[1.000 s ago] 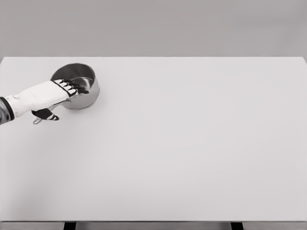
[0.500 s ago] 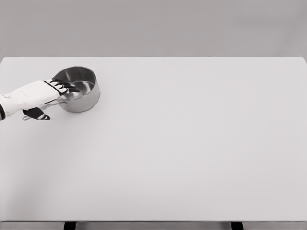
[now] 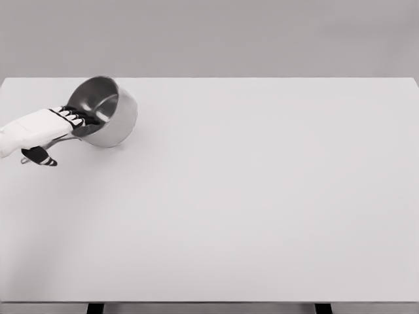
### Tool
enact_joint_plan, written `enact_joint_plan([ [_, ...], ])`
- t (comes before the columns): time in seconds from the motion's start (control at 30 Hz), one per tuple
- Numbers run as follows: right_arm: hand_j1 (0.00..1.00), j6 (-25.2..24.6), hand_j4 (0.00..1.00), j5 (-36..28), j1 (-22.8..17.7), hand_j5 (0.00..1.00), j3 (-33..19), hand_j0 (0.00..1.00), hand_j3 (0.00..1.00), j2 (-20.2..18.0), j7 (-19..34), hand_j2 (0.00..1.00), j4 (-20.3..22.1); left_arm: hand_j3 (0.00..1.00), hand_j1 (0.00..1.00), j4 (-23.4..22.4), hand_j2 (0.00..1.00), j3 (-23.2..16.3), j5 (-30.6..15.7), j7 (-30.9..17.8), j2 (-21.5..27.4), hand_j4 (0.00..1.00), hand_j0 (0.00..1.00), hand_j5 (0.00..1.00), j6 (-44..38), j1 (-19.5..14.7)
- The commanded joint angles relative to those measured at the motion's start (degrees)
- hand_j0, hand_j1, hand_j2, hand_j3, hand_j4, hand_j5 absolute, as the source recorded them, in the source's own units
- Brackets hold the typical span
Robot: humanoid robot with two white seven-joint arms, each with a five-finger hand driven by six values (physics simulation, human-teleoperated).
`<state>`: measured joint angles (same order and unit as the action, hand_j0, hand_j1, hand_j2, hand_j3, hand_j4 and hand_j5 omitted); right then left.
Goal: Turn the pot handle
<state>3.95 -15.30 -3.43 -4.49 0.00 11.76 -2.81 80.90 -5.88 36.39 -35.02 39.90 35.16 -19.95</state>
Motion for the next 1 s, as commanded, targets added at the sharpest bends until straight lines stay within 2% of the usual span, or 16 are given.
enact_joint_plan([
  [0.0,1.00,0.0,1.00,0.0,0.0,1.00,0.0,1.00,1.00,0.0,0.0,1.00,0.0,1.00,1.00,0.0,1.00,0.0,-0.4,0.0,0.1,1.00,1.00,1.00,-0.2,0.0],
  [0.5,1.00,0.0,1.00,0.0,0.0,1.00,0.0,1.00,1.00,0.0,0.0,1.00,0.0,1.00,1.00,0.0,1.00,0.8,-0.6,0.0,0.1,1.00,1.00,1.00,-0.2,-0.3],
  [0.87,1.00,0.0,1.00,0.0,0.0,1.00,0.0,1.00,1.00,0.0,0.0,1.00,0.0,1.00,1.00,0.9,1.00,2.8,-1.1,0.0,0.4,1.00,1.00,1.00,-0.2,-0.1],
  [0.97,1.00,0.0,1.00,0.0,0.0,1.00,0.0,1.00,1.00,0.0,0.0,1.00,0.0,1.00,1.00,2.3,1.00,2.9,-4.4,0.0,2.1,1.00,1.00,1.00,-0.2,0.4],
])
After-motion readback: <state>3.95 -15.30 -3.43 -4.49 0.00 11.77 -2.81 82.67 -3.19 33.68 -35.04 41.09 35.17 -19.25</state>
